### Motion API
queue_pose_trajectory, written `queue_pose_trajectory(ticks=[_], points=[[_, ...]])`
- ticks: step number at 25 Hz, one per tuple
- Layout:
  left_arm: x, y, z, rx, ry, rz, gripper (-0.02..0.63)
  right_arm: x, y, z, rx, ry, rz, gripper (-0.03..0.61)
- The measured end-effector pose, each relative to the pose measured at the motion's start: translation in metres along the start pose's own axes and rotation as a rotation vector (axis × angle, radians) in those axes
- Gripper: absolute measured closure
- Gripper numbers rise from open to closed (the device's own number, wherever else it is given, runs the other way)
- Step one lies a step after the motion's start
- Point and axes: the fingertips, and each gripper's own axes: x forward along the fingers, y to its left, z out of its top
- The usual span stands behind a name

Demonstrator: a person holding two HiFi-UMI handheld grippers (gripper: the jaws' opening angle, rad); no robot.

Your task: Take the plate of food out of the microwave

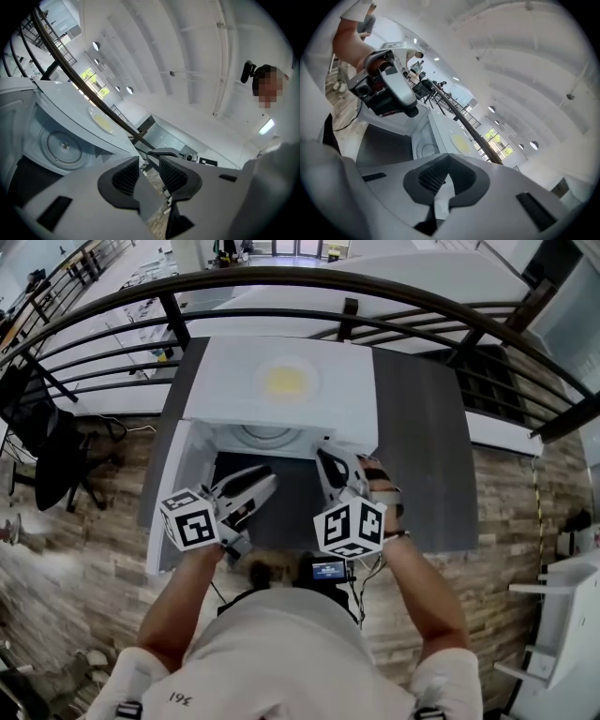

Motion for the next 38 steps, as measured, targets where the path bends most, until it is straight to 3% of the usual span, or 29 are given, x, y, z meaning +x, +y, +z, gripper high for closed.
queue_pose_trajectory(ticks=[4, 6, 14, 38], points=[[-0.006, -0.004, -0.006, 0.012, -0.007, -0.001, 0.482, -0.009, 0.002, -0.002, 0.092, -0.015, -0.025, 0.577], [-0.01, -0.004, -0.008, 0.017, -0.01, -0.001, 0.52, -0.01, 0.004, -0.002, 0.132, -0.018, -0.031, 0.577], [-0.025, -0.011, -0.014, 0.027, -0.027, 0.012, 0.565, -0.021, 0.013, -0.001, 0.311, -0.032, -0.035, 0.577], [-0.05, -0.01, -0.033, 0.041, -0.029, 0.08, 0.591, -0.035, 0.04, -0.018, 0.558, 0.0, 0.011, 0.577]])
